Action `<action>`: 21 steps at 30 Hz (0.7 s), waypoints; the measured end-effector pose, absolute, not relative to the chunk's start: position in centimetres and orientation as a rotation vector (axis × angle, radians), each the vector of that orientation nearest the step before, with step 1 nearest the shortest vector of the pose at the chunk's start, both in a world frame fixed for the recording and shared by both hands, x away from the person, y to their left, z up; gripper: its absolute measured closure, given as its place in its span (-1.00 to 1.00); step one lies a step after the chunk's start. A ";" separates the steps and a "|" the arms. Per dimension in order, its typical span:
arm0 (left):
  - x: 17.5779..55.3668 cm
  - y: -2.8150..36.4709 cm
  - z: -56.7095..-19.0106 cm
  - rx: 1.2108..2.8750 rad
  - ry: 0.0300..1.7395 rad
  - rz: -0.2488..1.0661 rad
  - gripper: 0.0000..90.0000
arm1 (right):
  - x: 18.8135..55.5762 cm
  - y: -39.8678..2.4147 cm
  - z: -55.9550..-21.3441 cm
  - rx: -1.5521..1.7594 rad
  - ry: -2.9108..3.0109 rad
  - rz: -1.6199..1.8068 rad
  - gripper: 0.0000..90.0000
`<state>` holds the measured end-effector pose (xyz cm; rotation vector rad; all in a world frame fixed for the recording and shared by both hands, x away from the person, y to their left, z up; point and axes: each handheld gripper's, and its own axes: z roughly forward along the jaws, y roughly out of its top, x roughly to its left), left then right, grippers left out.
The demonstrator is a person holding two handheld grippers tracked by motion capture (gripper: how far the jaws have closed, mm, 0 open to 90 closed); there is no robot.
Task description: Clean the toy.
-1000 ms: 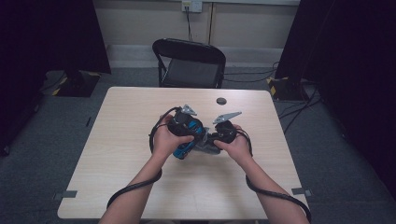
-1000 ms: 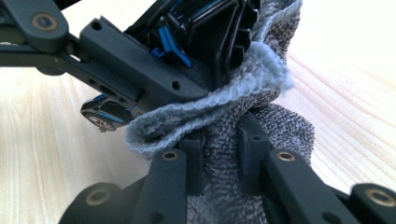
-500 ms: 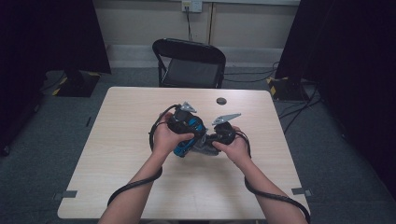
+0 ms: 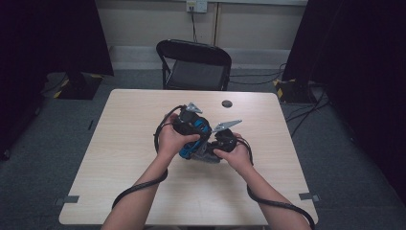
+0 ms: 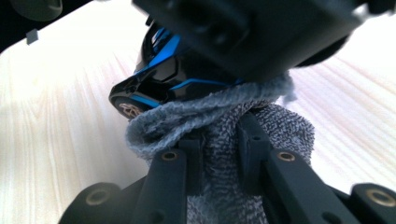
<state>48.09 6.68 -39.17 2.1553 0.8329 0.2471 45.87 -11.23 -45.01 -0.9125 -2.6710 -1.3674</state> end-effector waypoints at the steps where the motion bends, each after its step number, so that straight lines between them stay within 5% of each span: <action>1: 48.1 6.7 -39.2 2.155 0.833 0.247 -0.44 | 45.9 -11.2 -45.0 -0.913 -2.671 -1.367 0.68; 21: 48.8 7.3 -38.9 2.107 0.879 0.258 -0.44 | 44.9 -9.5 -46.2 -0.870 -2.662 -1.330 0.68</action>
